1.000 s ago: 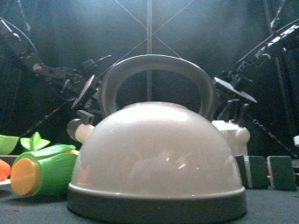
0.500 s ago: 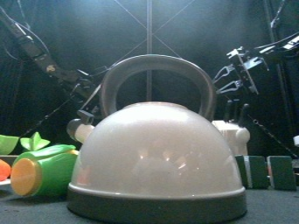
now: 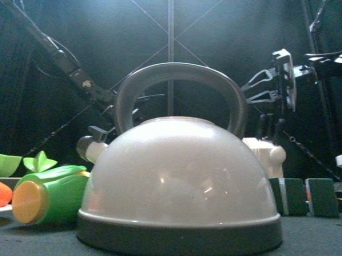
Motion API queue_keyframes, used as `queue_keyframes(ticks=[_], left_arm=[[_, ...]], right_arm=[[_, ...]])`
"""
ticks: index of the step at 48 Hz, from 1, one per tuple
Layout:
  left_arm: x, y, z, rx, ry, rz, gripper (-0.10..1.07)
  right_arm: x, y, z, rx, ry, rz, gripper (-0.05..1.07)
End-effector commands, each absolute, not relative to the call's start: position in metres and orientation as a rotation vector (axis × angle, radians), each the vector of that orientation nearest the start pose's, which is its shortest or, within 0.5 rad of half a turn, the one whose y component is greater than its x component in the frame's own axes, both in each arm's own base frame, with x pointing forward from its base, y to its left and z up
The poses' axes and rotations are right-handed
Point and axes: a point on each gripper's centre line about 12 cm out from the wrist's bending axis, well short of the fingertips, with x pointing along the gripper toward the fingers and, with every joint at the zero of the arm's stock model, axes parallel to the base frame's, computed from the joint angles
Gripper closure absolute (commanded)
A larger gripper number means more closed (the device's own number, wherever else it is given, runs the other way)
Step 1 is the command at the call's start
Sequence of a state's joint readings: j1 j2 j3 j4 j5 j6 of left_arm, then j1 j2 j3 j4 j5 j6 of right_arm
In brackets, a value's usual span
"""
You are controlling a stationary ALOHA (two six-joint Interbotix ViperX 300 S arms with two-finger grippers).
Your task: Grab bowl
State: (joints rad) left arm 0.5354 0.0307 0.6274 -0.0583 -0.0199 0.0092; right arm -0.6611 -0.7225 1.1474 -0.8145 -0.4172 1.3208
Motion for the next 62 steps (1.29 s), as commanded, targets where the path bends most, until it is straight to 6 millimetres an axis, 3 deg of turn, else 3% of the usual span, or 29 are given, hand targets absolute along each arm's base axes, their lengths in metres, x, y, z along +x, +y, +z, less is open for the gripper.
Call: queue_keyframes(ticks=[1,11,23,39,62], left_arm=[[0.354,0.217,0.182,-0.223,0.601,0.547,0.15],[0.362,0.228,0.175,-0.254,0.687,0.550,0.16],[0.358,0.238,0.163,-0.275,0.744,0.567,0.16],[0.357,0.247,0.144,-0.295,0.782,0.583,0.16],[0.363,0.254,0.139,-0.300,0.789,0.587,0.17]], right_arm=[[0.206,-0.112,0.262,0.583,-0.009,-0.360,0.28],[0.207,-0.098,0.272,0.547,-0.027,-0.297,0.28],[0.200,-0.085,0.287,0.500,-0.073,-0.247,0.28],[0.197,-0.083,0.290,0.489,-0.086,-0.243,0.28],[0.197,-0.084,0.288,0.492,-0.082,-0.251,0.28]])
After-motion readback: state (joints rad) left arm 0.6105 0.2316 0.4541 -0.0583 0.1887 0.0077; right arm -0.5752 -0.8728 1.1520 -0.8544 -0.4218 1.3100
